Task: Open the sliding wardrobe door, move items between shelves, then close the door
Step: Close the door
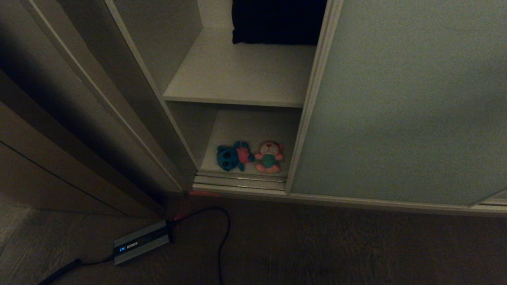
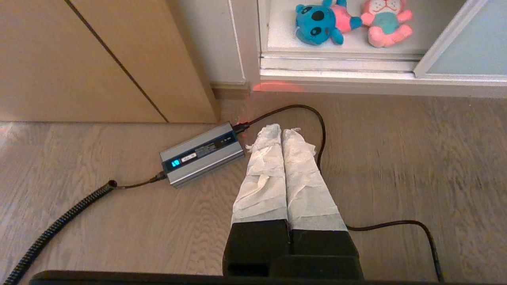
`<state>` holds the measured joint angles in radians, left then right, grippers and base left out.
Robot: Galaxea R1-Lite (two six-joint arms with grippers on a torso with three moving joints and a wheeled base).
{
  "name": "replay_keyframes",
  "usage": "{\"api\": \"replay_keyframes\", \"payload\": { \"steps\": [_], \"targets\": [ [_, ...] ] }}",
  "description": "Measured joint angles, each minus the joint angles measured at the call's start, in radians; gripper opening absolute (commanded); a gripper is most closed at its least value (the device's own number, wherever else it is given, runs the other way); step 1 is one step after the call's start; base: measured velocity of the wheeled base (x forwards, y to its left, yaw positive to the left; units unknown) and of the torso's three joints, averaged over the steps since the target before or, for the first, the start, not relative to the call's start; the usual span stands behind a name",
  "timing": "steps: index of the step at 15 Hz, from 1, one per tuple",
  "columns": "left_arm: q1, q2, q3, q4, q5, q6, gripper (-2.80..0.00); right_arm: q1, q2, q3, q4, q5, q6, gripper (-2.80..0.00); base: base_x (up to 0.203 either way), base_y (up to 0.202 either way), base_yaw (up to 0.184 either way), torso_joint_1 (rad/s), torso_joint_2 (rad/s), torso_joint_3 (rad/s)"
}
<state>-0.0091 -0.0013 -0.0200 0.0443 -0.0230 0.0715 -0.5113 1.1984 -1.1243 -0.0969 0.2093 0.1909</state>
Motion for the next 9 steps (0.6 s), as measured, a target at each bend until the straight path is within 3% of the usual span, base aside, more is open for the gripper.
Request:
{"api": "replay_keyframes", "payload": {
  "steps": [5, 9],
  "targets": [
    [0.000, 0.000, 0.000, 0.000, 0.000, 0.000, -2.80, 0.434, -0.062, 0.011, 0.011, 0.037, -0.005, -2.80, 0.000, 0.000, 0.000, 0.000, 0.00, 0.000],
    [0.000, 0.000, 0.000, 0.000, 0.000, 0.000, -2.80, 0.723, -0.071, -0.051, 0.047, 0.043, -0.016, -2.80, 0.000, 0.000, 0.000, 0.000, 0.00, 0.000]
  ]
}}
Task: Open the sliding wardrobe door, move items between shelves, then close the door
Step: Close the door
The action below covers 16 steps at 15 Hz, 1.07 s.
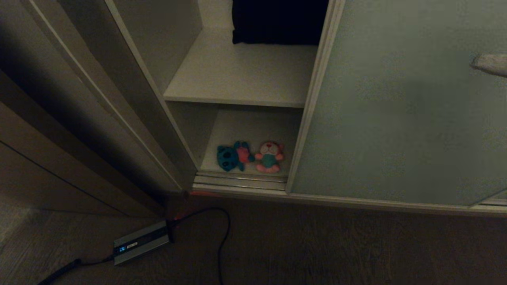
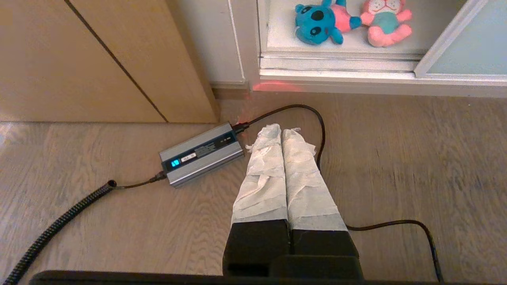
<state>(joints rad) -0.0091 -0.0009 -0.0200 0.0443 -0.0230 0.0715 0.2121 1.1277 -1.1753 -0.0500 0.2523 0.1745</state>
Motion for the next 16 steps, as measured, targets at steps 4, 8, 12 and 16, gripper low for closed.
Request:
{"api": "replay_keyframes", "payload": {
  "steps": [4, 8, 12, 16],
  "targets": [
    [0.000, 0.000, 0.000, 0.000, 0.000, 0.000, -2.80, 0.193, 0.040, -0.056, 0.027, -0.019, -0.048, -2.80, 0.000, 0.000, 0.000, 0.000, 0.00, 0.000],
    [0.000, 0.000, 0.000, 0.000, 0.000, 0.000, -2.80, 0.252, 0.166, -0.131, 0.017, -0.093, -0.128, -2.80, 0.000, 0.000, 0.000, 0.000, 0.00, 0.000],
    [0.000, 0.000, 0.000, 0.000, 0.000, 0.000, -2.80, 0.301, 0.293, -0.244, 0.016, -0.103, -0.130, -2.80, 0.000, 0.000, 0.000, 0.000, 0.00, 0.000],
    [0.000, 0.000, 0.000, 0.000, 0.000, 0.000, -2.80, 0.322, 0.391, -0.326, 0.016, -0.142, -0.129, -2.80, 0.000, 0.000, 0.000, 0.000, 0.00, 0.000]
  ]
}}
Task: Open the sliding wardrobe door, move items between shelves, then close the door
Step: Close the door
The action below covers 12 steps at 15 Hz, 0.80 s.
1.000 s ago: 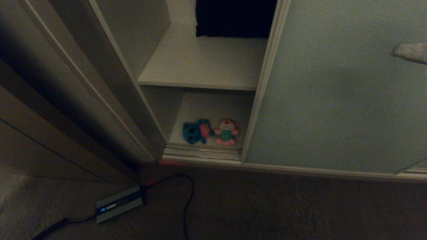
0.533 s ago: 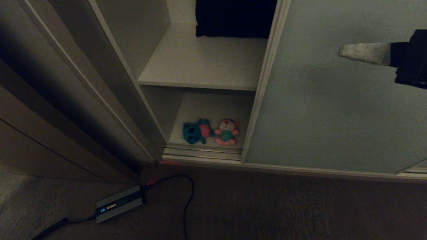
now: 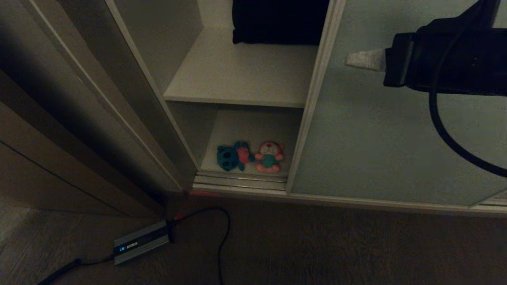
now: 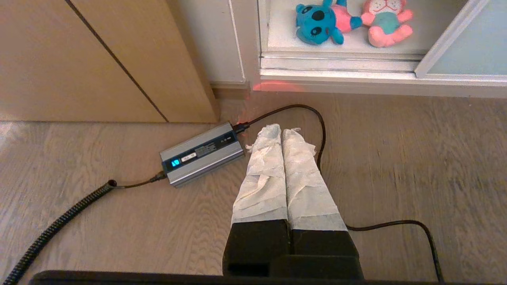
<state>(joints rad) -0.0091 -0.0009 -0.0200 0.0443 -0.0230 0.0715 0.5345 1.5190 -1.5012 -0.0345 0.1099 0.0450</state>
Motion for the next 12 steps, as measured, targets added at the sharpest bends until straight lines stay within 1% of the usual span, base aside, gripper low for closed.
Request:
{"api": "replay_keyframes", "payload": {
  "steps": [6, 8, 12],
  "targets": [
    [0.000, 0.000, 0.000, 0.000, 0.000, 0.000, -2.80, -0.011, 0.114, -0.122, -0.006, -0.055, 0.038, -2.80, 0.000, 0.000, 0.000, 0.000, 0.00, 0.000],
    [0.000, 0.000, 0.000, 0.000, 0.000, 0.000, -2.80, -0.013, 0.143, -0.154, -0.006, -0.068, 0.041, -2.80, 0.000, 0.000, 0.000, 0.000, 0.00, 0.000],
    [0.000, 0.000, 0.000, 0.000, 0.000, 0.000, -2.80, -0.013, 0.187, -0.199, -0.005, -0.119, 0.042, -2.80, 0.000, 0.000, 0.000, 0.000, 0.00, 0.000]
  ]
}}
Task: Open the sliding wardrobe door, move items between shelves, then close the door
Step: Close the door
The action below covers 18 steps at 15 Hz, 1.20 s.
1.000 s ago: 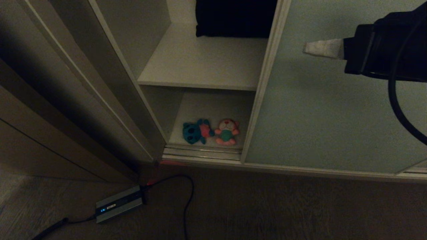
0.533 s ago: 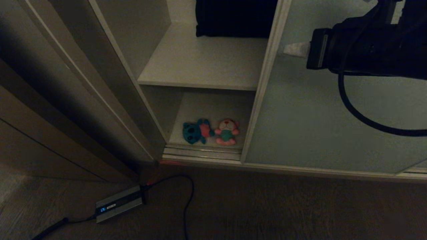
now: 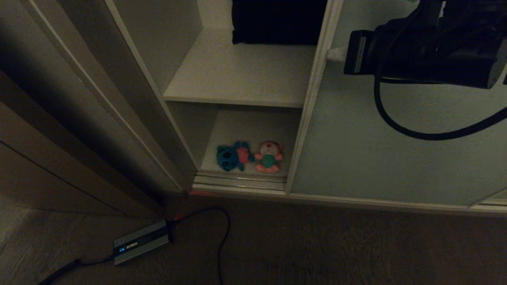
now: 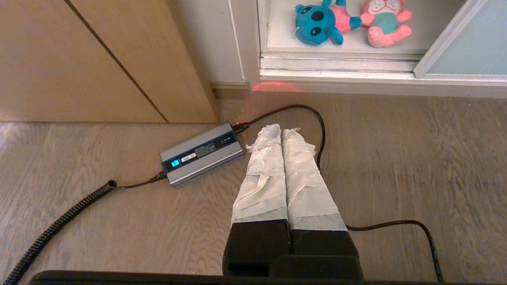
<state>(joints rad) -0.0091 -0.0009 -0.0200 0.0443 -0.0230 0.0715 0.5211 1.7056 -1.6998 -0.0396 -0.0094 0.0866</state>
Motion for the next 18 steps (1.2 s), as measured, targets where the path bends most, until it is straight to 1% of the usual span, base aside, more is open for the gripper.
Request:
{"api": "replay_keyframes", "payload": {
  "steps": [4, 11, 14, 16, 18],
  "targets": [
    [0.000, 0.000, 0.000, 0.000, 0.000, 0.000, -2.80, 0.000, 0.030, -0.036, -0.017, -0.001, -0.001, -2.80, 0.000, 0.000, 0.000, 0.000, 0.00, 0.000],
    [0.000, 0.001, 0.000, 0.000, 0.000, 0.000, -2.80, 0.089, 0.064, -0.071, -0.026, -0.009, -0.001, -2.80, 0.000, 0.000, 0.000, 0.000, 0.00, 0.000],
    [0.000, 0.001, 0.000, 0.000, 0.000, 0.000, -2.80, 0.105, 0.020, -0.041, 0.006, 0.011, 0.000, -2.80, 0.000, 0.000, 0.000, 0.000, 0.00, 0.000],
    [0.000, 0.001, 0.000, 0.000, 0.000, 0.000, -2.80, 0.113, -0.027, -0.010, 0.049, 0.047, 0.000, -2.80, 0.000, 0.000, 0.000, 0.000, 0.00, 0.000],
    [0.000, 0.001, 0.000, 0.000, 0.000, 0.000, -2.80, 0.113, -0.086, 0.039, 0.108, 0.066, 0.000, -2.80, 0.000, 0.000, 0.000, 0.000, 0.00, 0.000]
  ]
}}
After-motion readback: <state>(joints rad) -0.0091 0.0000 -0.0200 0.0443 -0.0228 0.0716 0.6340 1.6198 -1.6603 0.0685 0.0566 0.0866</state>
